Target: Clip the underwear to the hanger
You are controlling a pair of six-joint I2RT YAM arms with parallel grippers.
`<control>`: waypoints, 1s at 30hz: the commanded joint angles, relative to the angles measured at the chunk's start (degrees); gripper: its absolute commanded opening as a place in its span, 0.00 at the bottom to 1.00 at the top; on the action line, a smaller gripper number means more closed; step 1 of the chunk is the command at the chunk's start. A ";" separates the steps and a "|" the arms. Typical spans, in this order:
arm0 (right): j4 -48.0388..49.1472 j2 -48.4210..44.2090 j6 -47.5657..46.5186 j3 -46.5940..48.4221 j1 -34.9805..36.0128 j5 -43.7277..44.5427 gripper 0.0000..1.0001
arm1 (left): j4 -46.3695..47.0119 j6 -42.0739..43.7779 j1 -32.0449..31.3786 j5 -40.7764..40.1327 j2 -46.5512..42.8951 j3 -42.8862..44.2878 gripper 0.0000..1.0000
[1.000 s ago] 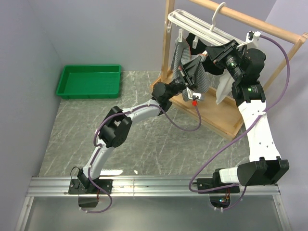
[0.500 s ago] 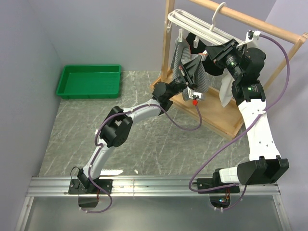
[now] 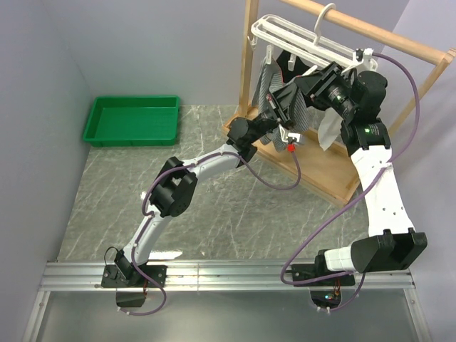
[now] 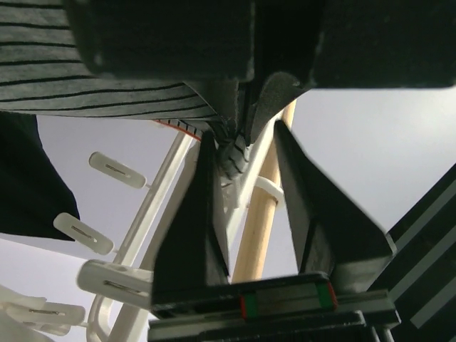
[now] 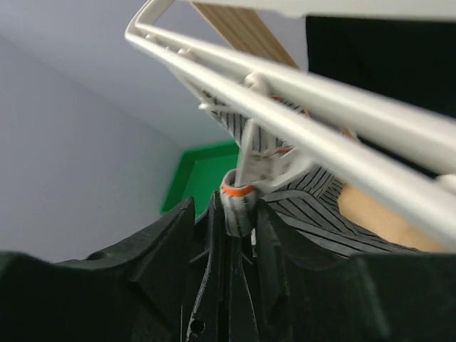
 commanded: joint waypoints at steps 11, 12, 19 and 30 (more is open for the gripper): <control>0.92 -1.36 -1.12 2.81 0.29 -3.76 0.73 | 0.56 -0.23 0.59 1.35 -0.11 0.86 0.34; 0.83 -1.79 -1.56 2.90 -0.06 -3.76 0.75 | 0.83 -0.32 0.68 1.27 -0.81 0.15 0.43; -1.10 -3.38 -4.90 4.39 -2.43 -4.46 0.82 | 2.85 -2.60 0.95 1.00 -6.69 -10.65 0.69; -7.08 -7.86 -16.14 1.06 -7.53 -10.07 0.87 | -3.64 -13.12 -0.02 -6.81 -24.60 -36.58 0.90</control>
